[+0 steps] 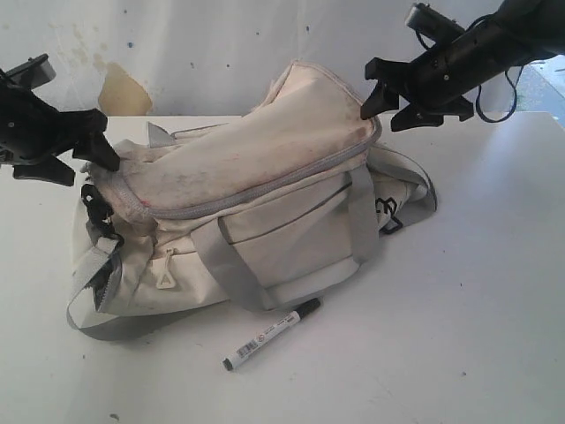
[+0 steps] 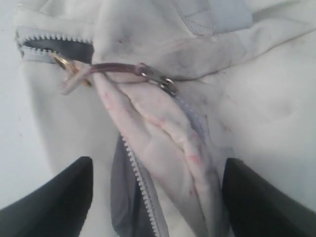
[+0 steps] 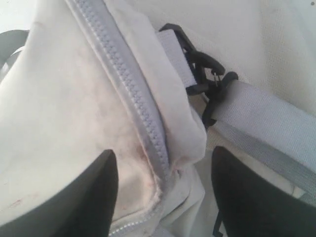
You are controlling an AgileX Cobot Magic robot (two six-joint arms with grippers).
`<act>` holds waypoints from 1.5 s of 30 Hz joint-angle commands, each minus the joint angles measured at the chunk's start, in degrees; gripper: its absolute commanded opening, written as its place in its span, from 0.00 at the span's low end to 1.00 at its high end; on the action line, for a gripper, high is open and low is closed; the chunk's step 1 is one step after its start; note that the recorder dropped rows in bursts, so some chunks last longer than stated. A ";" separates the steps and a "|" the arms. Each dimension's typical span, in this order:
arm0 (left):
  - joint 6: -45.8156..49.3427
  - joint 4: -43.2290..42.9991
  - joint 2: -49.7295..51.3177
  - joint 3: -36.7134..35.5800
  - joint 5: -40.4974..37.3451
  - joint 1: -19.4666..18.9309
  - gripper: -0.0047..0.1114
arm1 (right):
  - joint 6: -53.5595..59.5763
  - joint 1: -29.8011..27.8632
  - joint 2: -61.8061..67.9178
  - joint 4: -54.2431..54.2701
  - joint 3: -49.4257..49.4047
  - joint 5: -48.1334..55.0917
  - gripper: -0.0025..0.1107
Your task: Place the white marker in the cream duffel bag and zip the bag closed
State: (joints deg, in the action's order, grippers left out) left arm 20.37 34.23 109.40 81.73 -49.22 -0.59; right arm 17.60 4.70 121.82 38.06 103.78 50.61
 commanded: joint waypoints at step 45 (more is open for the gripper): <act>-25.80 26.48 12.95 3.02 11.50 -5.28 0.04 | 0.14 -0.10 -1.42 -0.93 0.30 12.39 0.48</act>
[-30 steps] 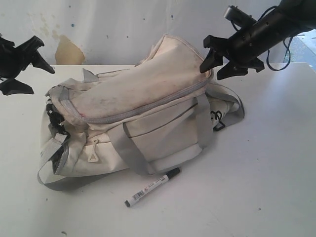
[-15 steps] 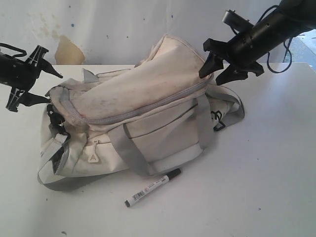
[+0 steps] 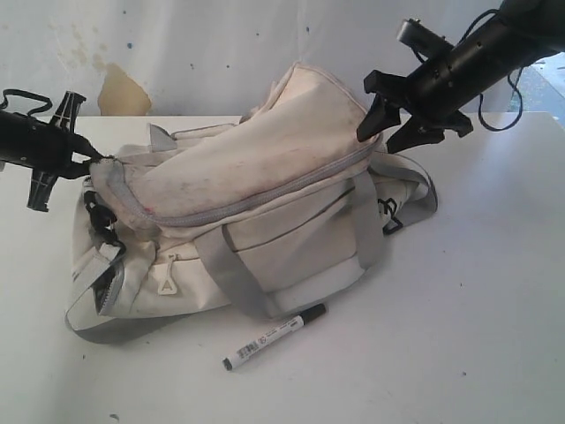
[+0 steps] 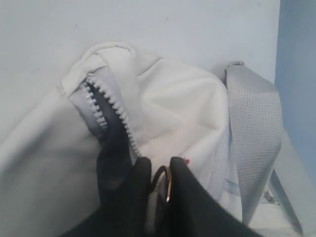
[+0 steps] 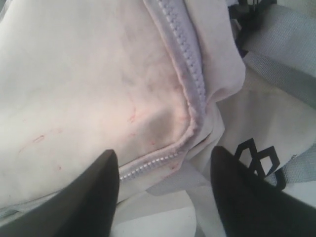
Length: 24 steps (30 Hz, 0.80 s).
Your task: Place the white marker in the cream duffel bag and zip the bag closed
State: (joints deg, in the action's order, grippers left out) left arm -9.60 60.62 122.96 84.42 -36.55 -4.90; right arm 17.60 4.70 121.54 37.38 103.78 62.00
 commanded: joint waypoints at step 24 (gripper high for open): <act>56.35 7.19 -12.67 0.34 -6.55 -1.77 0.04 | 3.20 2.06 -5.12 -7.49 0.04 5.03 0.05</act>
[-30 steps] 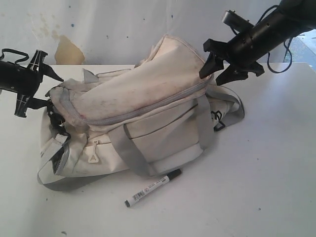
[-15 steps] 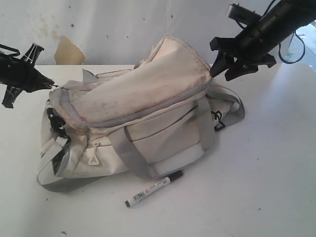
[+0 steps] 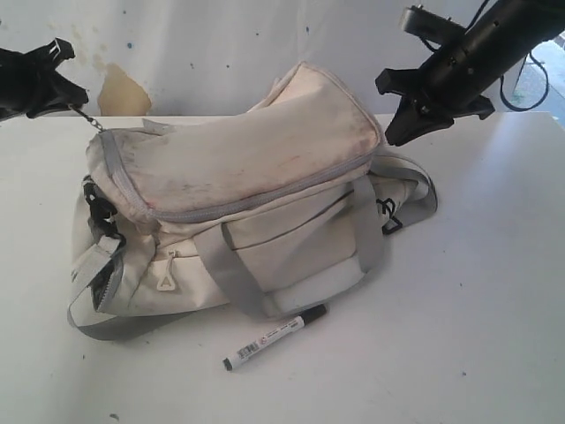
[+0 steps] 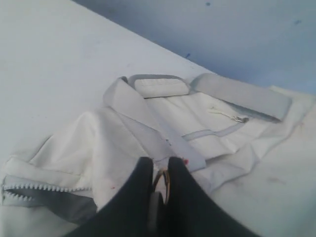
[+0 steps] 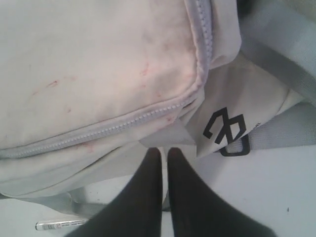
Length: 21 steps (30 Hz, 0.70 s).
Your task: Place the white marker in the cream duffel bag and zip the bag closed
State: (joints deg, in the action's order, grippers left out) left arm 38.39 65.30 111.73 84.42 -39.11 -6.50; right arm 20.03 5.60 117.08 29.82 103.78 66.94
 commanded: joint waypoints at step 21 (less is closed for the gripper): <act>26.13 1.21 -1.67 0.34 -11.91 5.01 0.04 | 0.77 3.17 -0.66 0.04 0.04 0.20 0.05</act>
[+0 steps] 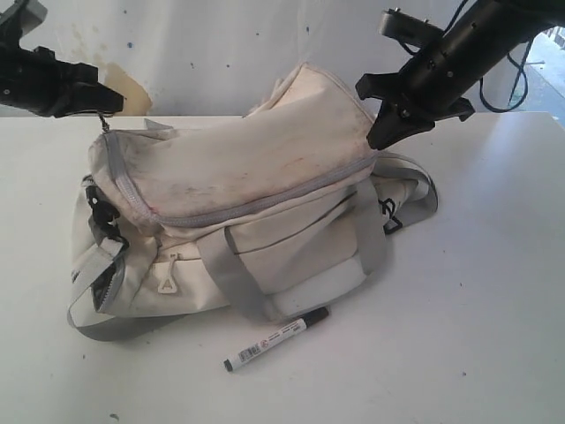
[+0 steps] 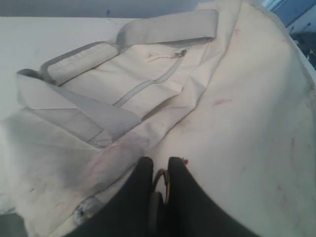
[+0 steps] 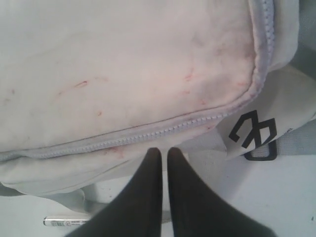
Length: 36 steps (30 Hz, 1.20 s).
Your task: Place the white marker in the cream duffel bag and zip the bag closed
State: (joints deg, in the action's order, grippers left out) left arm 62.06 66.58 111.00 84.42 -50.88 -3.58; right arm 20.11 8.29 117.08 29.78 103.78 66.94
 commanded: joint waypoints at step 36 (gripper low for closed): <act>-30.00 -17.15 -0.72 0.34 11.25 2.54 0.68 | 5.27 6.33 -0.66 0.54 0.04 -4.28 0.40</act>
State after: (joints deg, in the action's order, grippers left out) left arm 35.98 50.58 111.00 84.42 -40.62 0.49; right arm 24.61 14.27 117.08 30.00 103.78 64.00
